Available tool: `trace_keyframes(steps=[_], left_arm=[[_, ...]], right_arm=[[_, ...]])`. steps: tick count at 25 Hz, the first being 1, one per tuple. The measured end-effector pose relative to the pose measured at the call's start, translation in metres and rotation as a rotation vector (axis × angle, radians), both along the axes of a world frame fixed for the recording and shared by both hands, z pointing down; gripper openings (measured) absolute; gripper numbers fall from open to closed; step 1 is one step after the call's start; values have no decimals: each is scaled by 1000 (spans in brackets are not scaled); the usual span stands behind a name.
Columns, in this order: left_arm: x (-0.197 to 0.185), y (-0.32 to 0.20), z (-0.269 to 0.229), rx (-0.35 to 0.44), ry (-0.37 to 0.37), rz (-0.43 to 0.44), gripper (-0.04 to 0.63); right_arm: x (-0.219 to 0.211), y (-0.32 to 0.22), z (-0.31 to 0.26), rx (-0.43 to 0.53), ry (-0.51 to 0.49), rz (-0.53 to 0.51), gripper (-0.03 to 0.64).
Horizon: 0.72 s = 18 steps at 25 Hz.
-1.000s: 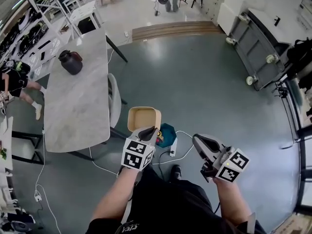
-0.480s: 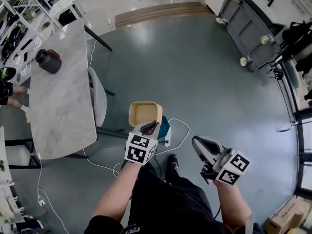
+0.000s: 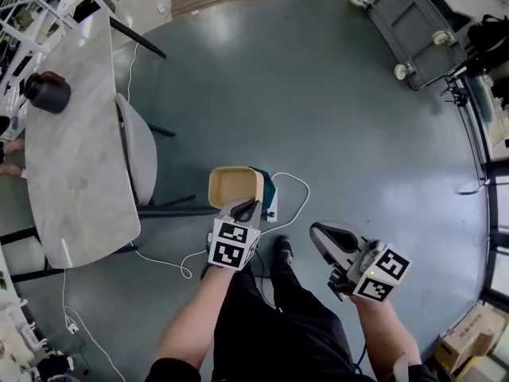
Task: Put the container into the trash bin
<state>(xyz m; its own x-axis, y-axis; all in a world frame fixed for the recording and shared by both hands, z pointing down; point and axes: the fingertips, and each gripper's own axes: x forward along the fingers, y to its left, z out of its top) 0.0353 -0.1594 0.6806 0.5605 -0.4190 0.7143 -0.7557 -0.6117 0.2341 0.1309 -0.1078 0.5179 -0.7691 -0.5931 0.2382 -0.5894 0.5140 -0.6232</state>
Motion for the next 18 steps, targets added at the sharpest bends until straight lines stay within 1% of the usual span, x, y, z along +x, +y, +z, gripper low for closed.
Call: trace_keyframes(steps=[3,7,10,13,16,18], left_arm=[[-2,6,32,-14,-44,38,34],[-2,7,69,-33,-56,78,34],[0,11,101,-53,-84,109,34],[2,8,137,-58,-112,134,34],[3,4,172,-77,-118,156,34],[6,0,190,-89,-114,152,34]], right_arm=[[-10,-2,21,-22,-5,-17,-6],[-21,-8,43,-34,-15,-34,-6],[-12,-12,65,-45,1,-26,-6],[4,-22,87,-63,16,8,-6],[8,-26,110,-82,8,31,-6],[8,-27,126,-99,4,23,-6]])
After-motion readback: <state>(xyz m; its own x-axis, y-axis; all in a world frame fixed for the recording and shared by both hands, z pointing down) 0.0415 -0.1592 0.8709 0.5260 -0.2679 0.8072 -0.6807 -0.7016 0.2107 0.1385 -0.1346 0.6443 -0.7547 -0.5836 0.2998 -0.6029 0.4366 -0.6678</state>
